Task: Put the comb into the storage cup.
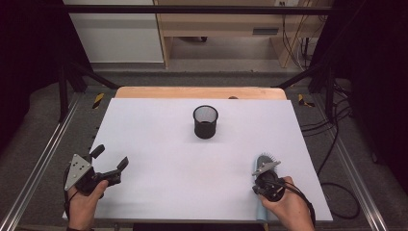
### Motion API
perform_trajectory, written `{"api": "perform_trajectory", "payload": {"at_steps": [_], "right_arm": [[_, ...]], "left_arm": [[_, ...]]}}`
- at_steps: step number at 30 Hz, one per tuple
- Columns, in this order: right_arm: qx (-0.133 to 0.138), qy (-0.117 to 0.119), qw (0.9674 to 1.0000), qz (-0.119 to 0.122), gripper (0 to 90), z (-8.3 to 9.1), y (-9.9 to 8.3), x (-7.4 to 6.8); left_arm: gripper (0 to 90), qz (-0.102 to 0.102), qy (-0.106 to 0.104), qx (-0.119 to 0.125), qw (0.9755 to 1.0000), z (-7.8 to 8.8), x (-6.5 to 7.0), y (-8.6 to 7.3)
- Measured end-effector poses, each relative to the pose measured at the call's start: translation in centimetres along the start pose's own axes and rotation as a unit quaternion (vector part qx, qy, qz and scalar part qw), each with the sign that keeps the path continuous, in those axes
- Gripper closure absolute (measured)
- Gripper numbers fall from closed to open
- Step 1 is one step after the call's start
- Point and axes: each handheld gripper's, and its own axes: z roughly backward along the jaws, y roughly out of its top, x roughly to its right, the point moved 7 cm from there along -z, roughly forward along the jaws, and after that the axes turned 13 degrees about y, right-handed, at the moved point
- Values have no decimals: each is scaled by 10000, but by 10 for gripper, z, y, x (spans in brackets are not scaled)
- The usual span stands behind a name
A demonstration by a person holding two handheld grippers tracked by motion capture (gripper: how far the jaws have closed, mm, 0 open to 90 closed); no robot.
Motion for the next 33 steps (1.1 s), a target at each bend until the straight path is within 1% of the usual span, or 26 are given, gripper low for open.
{"api": "perform_trajectory", "payload": {"at_steps": [6,10,13,17,21,23,28,33], "right_arm": [[-4,-45,10000,-58,900,4,-3,8],[-74,-150,9999,-14,900,6,-5,16],[-83,-171,9998,-72,900,7,-6,21],[-102,-240,9996,-58,900,9,-5,28],[-140,-334,9993,-33,900,11,-4,38],[-142,-373,9992,-99,900,13,-3,44],[-142,-454,9988,-105,900,17,-1,57],[-199,-441,9988,-110,900,16,-1,62]], "left_arm": [[47,45,32,19,10000,1,-3,0],[47,32,25,22,10000,1,-3,0],[47,17,20,18,10000,1,-2,0],[48,4,26,8,10000,1,-2,0],[48,6,33,8,10000,1,-3,0],[48,10,34,5,10000,1,-3,0],[48,18,34,8,10000,1,-3,0],[48,14,33,4,10000,1,-3,0]]}}
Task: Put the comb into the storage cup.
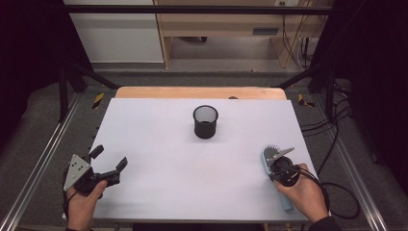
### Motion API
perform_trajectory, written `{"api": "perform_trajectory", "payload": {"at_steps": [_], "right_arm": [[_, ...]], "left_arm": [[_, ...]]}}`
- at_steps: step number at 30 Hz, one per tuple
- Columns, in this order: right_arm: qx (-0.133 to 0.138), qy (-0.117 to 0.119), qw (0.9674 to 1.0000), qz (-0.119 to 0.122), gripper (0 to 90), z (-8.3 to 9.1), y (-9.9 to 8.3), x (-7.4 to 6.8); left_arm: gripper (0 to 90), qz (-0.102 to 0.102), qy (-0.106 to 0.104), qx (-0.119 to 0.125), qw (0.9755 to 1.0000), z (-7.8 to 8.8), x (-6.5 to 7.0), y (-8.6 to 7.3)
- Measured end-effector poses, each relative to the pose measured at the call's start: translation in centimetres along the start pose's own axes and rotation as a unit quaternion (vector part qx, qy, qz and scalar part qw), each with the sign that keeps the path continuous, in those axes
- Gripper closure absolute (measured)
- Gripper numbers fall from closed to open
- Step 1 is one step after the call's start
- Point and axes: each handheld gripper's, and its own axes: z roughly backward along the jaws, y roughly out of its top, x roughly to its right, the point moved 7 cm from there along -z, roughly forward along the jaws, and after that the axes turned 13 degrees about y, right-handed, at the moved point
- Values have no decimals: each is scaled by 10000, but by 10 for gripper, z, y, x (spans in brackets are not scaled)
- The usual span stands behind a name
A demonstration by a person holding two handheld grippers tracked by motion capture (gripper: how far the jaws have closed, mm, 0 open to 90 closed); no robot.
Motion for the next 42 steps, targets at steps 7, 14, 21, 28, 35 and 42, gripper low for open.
{"api": "perform_trajectory", "payload": {"at_steps": [7,14,21,28,35,42], "right_arm": [[-63,-33,10000,-6,900,0,-5,3],[-99,-111,9999,-41,900,4,-12,10],[29,-72,9998,-169,900,6,-16,15],[494,293,9977,-370,900,9,-16,8],[980,179,9936,-524,871,24,-19,5],[1225,13,9899,-711,677,32,-27,7]], "left_arm": [[48,1,0,-5,10000,0,0,0],[48,-14,-4,-24,10000,0,0,-1],[48,-18,-1,-30,10000,0,0,-1],[48,-31,-6,-33,10000,0,0,-1],[48,-22,0,-30,10000,0,0,-1],[48,-41,-7,-37,10000,0,1,-1]]}}
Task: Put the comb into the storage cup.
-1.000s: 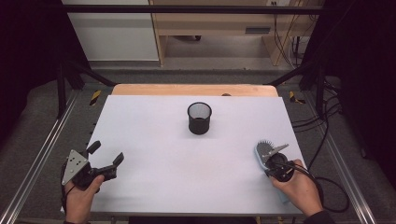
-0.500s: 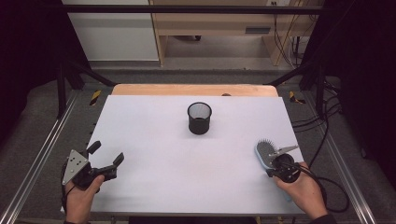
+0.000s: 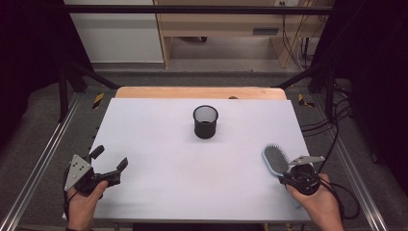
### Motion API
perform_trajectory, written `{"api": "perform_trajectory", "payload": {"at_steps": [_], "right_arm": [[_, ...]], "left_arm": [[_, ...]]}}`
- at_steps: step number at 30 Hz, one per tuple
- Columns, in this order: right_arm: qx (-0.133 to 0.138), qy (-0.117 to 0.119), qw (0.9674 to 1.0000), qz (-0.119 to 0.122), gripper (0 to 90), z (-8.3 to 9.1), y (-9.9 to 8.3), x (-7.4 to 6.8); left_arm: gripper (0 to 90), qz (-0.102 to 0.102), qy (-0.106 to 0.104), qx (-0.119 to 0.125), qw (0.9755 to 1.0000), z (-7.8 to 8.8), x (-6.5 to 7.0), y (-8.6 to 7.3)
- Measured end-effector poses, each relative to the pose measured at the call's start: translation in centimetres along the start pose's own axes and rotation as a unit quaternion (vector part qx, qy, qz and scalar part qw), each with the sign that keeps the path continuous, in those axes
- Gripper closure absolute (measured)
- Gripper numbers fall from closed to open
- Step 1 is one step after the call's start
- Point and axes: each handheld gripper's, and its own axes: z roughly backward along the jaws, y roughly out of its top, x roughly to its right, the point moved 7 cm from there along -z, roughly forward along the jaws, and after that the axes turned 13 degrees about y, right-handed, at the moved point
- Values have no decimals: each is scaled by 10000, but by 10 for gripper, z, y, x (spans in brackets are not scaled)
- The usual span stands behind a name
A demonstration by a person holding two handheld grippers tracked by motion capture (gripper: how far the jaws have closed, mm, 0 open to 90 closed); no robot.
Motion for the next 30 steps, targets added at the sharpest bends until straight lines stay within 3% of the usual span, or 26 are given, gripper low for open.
{"api": "perform_trajectory", "payload": {"at_steps": [3,8,18,22,25,30], "right_arm": [[82,-145,9998,-86,547,0,-1,3],[149,-285,9994,-141,461,-3,-4,9],[25,-447,9975,-538,215,-17,-12,21],[42,-401,9970,-662,106,-20,-12,23],[58,-265,9969,-738,109,-21,-12,23],[32,-313,9967,-746,250,-22,-12,23]], "left_arm": [[48,-8,3,-9,10000,0,0,0],[47,4,-6,-16,10000,0,0,-1],[46,5,-9,-20,10000,0,0,-1],[47,3,-15,-19,10000,0,0,-1],[47,-2,-18,-18,10000,0,1,-1],[47,-1,-15,-20,10000,0,1,-1]]}}
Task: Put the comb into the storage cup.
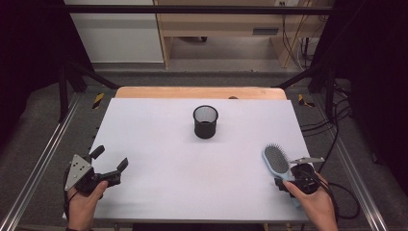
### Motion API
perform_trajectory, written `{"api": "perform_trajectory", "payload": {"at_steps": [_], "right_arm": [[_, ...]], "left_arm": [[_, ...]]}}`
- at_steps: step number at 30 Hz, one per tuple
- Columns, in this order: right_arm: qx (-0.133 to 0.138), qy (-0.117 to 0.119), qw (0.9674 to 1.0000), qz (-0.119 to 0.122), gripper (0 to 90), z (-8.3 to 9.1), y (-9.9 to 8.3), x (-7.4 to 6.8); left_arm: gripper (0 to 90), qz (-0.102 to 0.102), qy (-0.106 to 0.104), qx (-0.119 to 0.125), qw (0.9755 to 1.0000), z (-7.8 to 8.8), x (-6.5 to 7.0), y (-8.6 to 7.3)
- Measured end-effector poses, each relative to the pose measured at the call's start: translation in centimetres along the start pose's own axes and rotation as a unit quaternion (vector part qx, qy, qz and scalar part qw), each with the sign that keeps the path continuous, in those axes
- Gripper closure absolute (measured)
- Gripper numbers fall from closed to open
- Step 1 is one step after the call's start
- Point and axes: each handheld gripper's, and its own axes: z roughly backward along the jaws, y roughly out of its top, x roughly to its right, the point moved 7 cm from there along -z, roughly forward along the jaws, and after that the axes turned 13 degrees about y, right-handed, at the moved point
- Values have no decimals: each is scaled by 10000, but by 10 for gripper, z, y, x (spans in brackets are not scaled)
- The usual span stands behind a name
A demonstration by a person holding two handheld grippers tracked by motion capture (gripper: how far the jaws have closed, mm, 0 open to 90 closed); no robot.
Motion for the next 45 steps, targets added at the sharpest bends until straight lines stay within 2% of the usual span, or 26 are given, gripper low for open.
{"api": "perform_trajectory", "payload": {"at_steps": [5,10,19,27,33,39,45], "right_arm": [[-25,-30,10000,40,384,0,-1,-1],[-29,-138,9999,33,463,-1,-1,2],[-8,-223,9997,95,544,-2,-1,2],[-8,-182,9997,152,686,-2,-1,1],[-5,-90,9997,221,693,-2,0,3],[322,61,9990,306,694,2,2,2],[755,234,9953,563,694,5,20,-10]], "left_arm": [[47,-1,1,0,10000,0,0,0],[47,-2,1,0,10000,0,0,0],[47,-6,11,3,10000,0,0,0],[47,-57,1,-18,10000,0,1,0],[47,-88,-2,-25,10000,-1,1,-1],[47,-93,-7,-38,9999,-1,3,-1],[45,-94,-63,-73,9999,-1,6,-2]]}}
